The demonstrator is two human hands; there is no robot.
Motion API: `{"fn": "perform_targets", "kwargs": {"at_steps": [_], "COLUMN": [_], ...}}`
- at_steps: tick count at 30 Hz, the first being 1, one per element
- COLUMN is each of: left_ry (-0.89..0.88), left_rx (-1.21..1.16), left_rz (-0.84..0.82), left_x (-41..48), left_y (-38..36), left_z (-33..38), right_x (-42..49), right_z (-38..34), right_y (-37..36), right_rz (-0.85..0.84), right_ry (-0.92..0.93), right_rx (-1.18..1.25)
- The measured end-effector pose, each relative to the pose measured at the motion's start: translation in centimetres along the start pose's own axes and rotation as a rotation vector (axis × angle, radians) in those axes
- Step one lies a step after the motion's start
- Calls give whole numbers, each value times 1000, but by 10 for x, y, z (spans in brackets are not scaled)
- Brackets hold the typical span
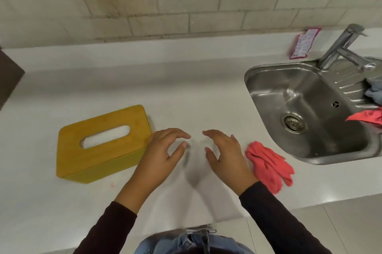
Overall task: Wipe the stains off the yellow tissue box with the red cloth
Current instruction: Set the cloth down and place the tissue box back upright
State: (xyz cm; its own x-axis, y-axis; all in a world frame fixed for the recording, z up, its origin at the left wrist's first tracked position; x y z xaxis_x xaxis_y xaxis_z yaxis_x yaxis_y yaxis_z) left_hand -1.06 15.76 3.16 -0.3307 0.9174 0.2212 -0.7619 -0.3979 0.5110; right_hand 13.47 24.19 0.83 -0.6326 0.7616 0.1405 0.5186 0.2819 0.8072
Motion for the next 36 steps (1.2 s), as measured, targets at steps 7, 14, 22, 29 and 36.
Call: {"fn": "perform_targets", "kwargs": {"at_steps": [7, 14, 22, 29, 36], "left_ry": [171, 439, 445, 456, 383], "left_rx": [161, 4, 12, 13, 12], "left_rz": [426, 370, 343, 278, 169], "left_x": [-62, -117, -93, 0, 118], "left_y": [146, 171, 174, 181, 127], "left_z": [-53, -123, -140, -153, -142], "right_x": [29, 33, 54, 129, 199], "right_z": [-102, -113, -117, -100, -31], "right_y": [-67, -108, -101, -82, -38], "right_rz": [-205, -250, -168, -161, -149], "right_ry": [157, 34, -17, -79, -224], "right_rx": [205, 228, 142, 86, 125]}}
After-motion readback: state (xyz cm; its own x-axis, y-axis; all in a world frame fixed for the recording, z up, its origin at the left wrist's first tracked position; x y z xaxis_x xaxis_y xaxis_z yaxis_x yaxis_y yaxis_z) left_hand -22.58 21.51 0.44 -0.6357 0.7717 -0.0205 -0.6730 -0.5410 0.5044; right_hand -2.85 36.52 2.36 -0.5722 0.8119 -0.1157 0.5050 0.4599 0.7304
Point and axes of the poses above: each hand's wrist, its own x-axis towards the middle knuckle, its own y-axis out of the back of the hand, z = x × y, the point moved 7 cm from there along x, towards the middle knuckle, and after that the axes turned 5 degrees about -x, right-handed, at the moved point
